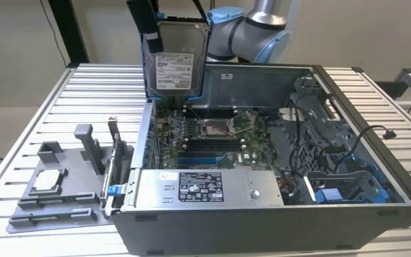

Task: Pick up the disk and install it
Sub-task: 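Pick up the disk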

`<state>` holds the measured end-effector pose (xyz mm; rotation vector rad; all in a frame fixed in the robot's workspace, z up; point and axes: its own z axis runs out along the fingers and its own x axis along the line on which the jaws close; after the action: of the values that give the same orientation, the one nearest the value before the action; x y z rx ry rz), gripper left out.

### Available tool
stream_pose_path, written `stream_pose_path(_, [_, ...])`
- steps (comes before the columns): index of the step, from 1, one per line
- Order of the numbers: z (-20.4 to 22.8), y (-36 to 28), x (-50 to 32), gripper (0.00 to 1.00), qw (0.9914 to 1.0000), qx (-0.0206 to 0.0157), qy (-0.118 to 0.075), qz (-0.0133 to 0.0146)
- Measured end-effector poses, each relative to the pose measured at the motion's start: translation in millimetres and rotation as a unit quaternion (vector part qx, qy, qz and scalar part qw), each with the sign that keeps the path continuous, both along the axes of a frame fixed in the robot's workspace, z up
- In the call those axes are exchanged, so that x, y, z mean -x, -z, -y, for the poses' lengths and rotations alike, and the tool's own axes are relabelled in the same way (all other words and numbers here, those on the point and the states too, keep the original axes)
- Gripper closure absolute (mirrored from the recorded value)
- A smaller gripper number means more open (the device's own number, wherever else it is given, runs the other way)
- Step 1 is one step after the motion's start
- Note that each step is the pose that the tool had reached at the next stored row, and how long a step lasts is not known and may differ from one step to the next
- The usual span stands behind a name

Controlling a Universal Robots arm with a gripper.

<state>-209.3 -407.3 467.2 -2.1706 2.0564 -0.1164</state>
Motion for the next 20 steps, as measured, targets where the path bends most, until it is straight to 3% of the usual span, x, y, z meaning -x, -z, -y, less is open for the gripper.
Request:
stream_pose_path(9, [9.1,0.1,-23.6,1.00,1.00000,-0.0001,0.000,0.0000])
stream_pose_path(20, [11.9,0.0,-62.1,1.00,1.00000,0.0000,0.000,0.0000])
